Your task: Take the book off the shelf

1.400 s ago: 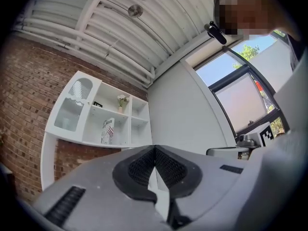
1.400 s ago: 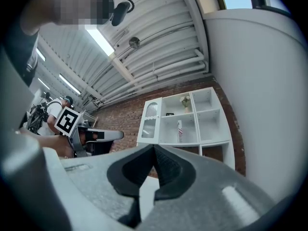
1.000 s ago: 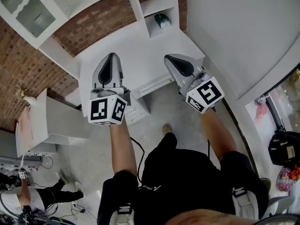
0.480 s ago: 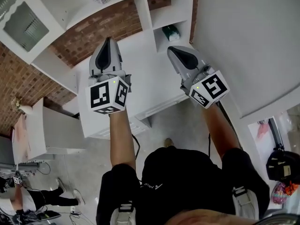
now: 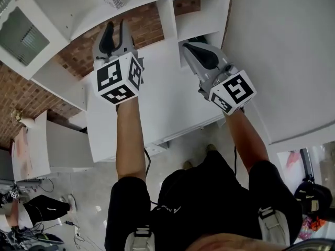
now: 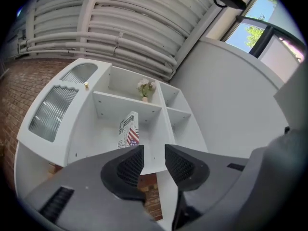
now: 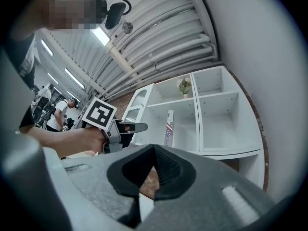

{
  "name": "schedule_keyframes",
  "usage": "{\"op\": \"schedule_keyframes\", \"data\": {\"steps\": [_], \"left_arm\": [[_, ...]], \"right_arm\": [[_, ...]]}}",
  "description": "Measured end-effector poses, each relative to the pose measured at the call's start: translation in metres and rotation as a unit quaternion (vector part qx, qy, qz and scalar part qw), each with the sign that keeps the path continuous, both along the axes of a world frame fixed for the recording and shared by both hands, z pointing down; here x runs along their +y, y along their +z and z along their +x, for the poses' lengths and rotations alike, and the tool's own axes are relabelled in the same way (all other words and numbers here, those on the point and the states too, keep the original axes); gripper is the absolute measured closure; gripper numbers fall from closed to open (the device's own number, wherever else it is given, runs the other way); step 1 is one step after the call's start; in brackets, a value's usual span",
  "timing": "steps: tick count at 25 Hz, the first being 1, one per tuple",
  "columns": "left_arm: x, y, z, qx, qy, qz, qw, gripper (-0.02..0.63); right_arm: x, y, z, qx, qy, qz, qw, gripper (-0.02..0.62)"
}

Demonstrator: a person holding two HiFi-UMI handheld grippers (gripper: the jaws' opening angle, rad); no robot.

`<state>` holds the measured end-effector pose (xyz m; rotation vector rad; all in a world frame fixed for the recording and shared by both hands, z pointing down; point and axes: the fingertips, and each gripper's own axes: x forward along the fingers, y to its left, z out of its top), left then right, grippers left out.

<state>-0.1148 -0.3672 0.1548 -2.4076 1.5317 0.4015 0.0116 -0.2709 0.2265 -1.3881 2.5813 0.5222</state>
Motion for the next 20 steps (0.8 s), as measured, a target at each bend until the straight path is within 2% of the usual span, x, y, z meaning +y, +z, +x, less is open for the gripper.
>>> {"op": "schedule_keyframes", "data": {"steps": [5, 11, 20], "left_arm": [[-0.062, -0.011, 0.013, -0.026, -0.06, -0.023, 0.9976, 0.391], [-0.136, -0.02, 0.016, -0.039, -0.155, -0.044, 0.9861, 0.336], [-0.211, -0.024, 0.017, -0.008, -0.228, -0.098, 0.9688, 0.301]], "right_arm": [[-0.038, -0.003, 0.008, -0.002, -0.042, 0.006, 0.999, 0.594], [-0.083, -0.004, 0.029, 0.012, -0.096, 0.018, 0.995, 0.594], [-0.129, -0.002, 0.061, 0.028, -0.168, 0.013, 0.985, 0.594]]}}
